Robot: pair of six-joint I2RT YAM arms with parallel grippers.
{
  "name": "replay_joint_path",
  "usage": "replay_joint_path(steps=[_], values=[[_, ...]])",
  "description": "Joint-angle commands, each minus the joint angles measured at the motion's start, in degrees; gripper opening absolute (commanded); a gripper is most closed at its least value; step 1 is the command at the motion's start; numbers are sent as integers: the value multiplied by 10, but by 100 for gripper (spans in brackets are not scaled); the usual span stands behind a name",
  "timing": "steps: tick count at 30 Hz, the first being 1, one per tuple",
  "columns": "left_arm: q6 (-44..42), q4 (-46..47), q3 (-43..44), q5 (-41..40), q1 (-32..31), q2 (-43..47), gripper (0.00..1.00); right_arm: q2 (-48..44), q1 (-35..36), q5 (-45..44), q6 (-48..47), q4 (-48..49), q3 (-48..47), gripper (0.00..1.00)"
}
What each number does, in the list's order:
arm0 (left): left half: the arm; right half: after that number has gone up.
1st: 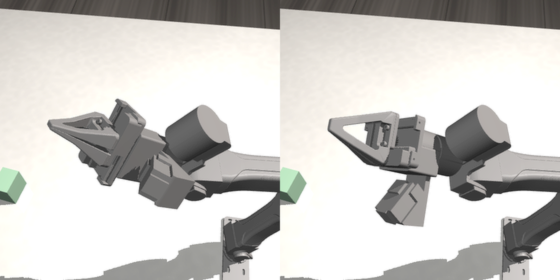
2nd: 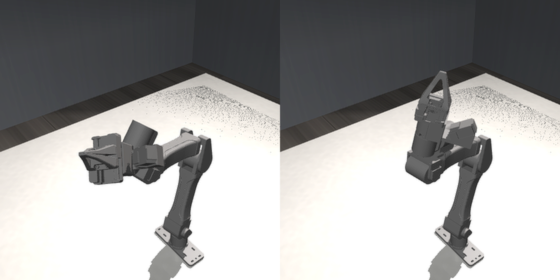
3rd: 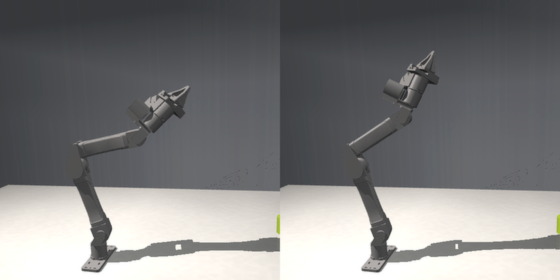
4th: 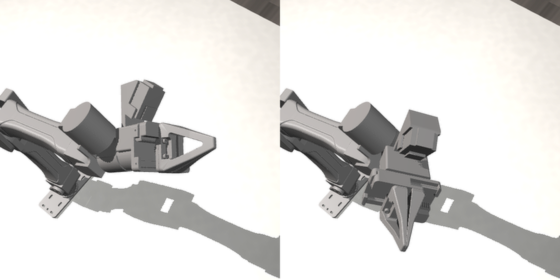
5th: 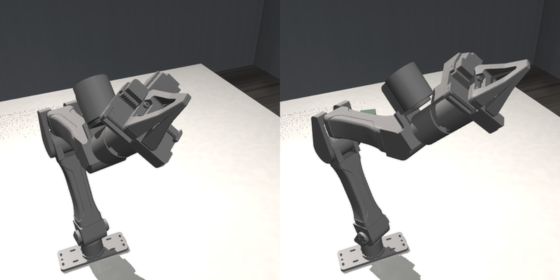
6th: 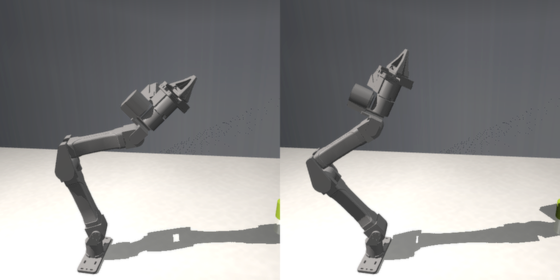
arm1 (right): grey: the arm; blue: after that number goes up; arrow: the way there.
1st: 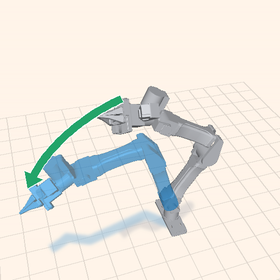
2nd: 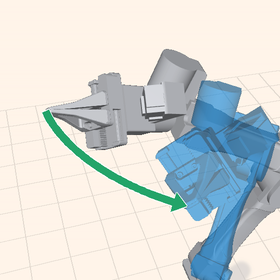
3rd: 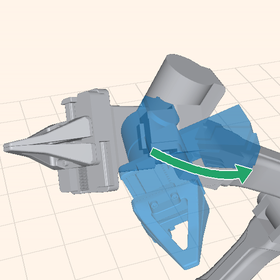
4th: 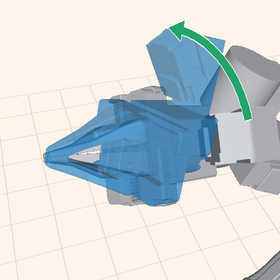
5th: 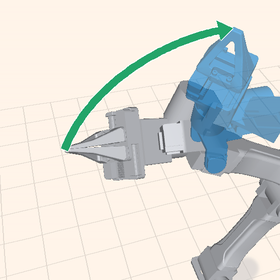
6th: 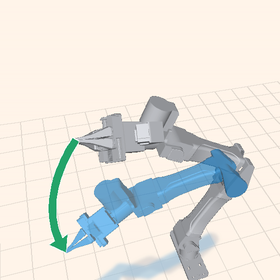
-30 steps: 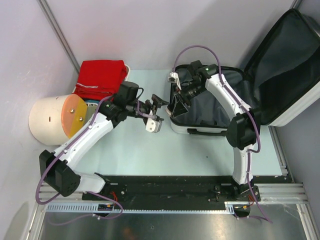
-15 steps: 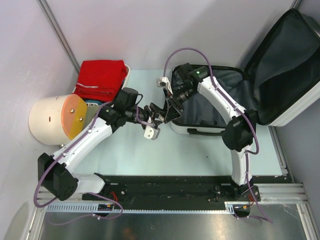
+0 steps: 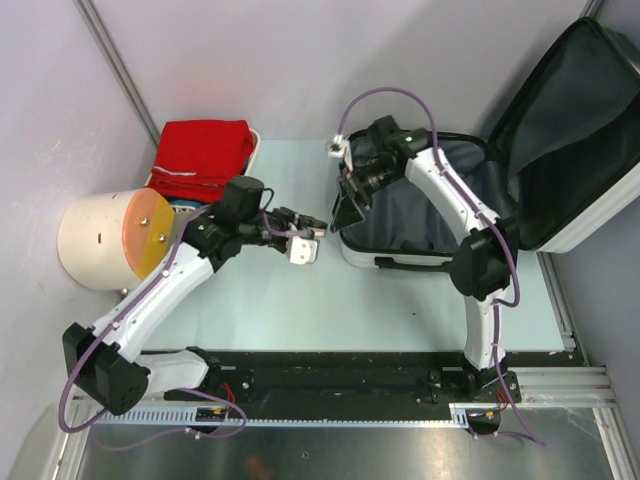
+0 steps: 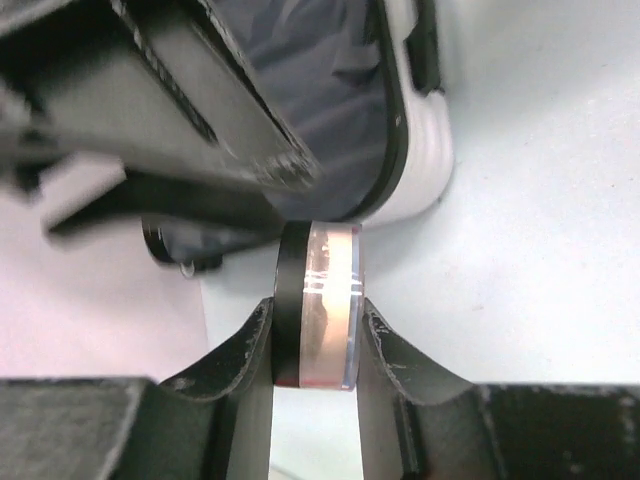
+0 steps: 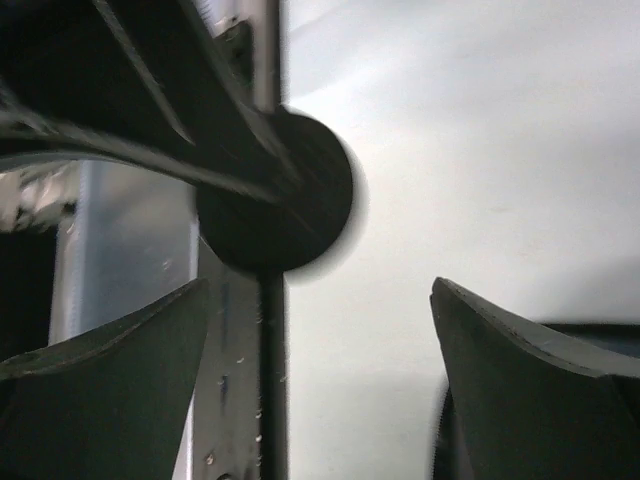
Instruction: Open, take out, and arrange the luggage
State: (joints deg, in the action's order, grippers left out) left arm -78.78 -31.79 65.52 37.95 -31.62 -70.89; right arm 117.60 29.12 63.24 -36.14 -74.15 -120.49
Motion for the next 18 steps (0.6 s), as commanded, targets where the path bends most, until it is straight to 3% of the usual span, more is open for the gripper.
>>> replay_joint_path(steps=[1, 4, 5, 8, 13, 18], values=[[207, 4, 7, -123, 32, 47, 0, -42, -91, -61, 189, 197, 16, 98], [352, 3, 15, -232, 72, 50, 0, -100, -123, -123, 233, 333, 108, 100], [425, 3, 19, -263, 85, 48, 0, -110, -127, -134, 232, 350, 124, 100], [528, 3, 13, -377, 138, 47, 0, -116, -128, -158, 210, 344, 138, 100], [619, -6, -5, -544, 227, 38, 0, -111, -125, -155, 199, 312, 144, 100], [647, -9, -19, -644, 282, 11, 0, -108, -117, -157, 187, 303, 145, 100]])
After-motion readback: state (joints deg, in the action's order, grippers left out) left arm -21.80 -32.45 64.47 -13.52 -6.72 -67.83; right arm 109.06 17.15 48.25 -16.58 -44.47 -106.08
